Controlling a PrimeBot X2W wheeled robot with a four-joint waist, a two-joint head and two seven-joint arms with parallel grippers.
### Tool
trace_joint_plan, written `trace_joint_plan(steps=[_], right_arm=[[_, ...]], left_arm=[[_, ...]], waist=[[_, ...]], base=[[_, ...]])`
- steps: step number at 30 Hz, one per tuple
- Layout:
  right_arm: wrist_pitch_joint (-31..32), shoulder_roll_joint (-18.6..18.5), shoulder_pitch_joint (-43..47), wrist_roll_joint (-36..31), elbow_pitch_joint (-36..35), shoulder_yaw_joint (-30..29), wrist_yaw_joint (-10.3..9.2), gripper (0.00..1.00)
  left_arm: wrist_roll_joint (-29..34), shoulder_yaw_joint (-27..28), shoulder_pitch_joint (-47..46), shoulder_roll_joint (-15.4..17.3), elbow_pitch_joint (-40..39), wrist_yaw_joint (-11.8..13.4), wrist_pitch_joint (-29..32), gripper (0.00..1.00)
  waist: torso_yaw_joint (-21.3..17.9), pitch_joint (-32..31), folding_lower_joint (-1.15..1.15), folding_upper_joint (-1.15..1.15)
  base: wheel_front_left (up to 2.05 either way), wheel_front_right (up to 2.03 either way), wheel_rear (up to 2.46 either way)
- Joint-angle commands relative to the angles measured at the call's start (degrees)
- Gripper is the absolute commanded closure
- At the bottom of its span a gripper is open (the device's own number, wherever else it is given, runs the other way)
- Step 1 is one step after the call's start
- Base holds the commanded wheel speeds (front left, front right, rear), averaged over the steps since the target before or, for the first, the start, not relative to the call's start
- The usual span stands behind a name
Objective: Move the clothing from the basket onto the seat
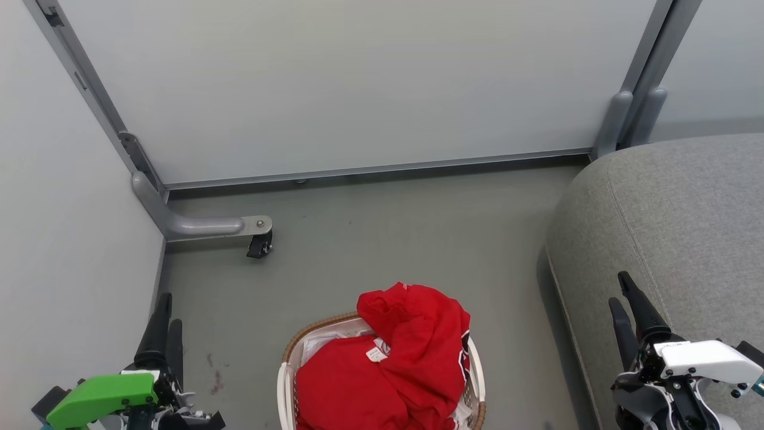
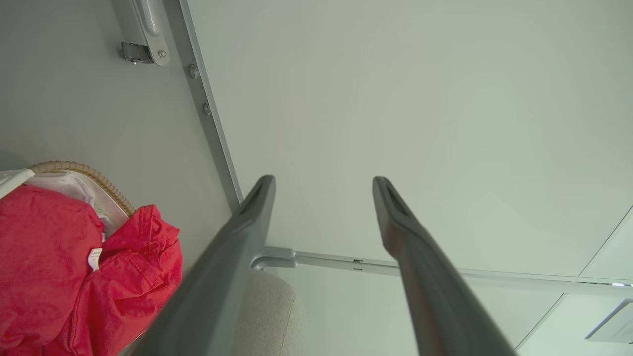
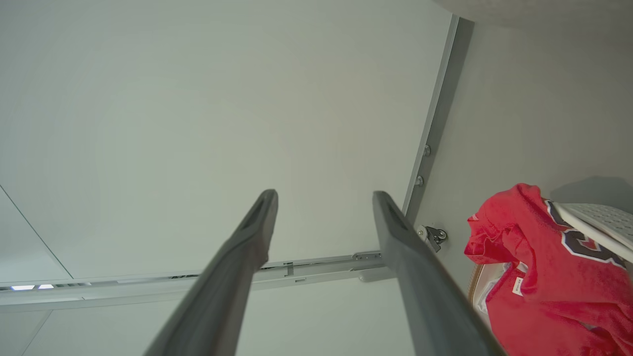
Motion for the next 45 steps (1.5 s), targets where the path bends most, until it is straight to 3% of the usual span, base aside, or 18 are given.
trace_joint_plan(steps=[1, 28, 45], right_arm=[[-0.86, -0.87, -1.27, -1.36, -1.16, 0.56, 0.0, 0.0], [-7.67, -2.61, -4.49, -33.39, -1.08, 2.83, 0.01, 0.0], [-10.99, -2.69, -4.99, -50.71, -0.72, 4.48, 0.01, 0.0]], left_arm=[[1.29, -0.2, -1.44, 0.46, -0.53, -0.06, -0.75, 0.0], [34.76, -3.1, -3.14, 2.26, 1.41, 0.04, -7.52, 0.0], [50.11, -6.95, -3.08, 3.39, 2.74, 2.11, -10.83, 0.0]], waist=[[0.01, 0.02, 0.0, 0.0], [0.46, 0.43, 0.0, 0.0], [0.89, 0.58, 0.0, 0.0]], base=[[0.0, 0.0, 0.0], [0.0, 0.0, 0.0], [0.0, 0.0, 0.0]])
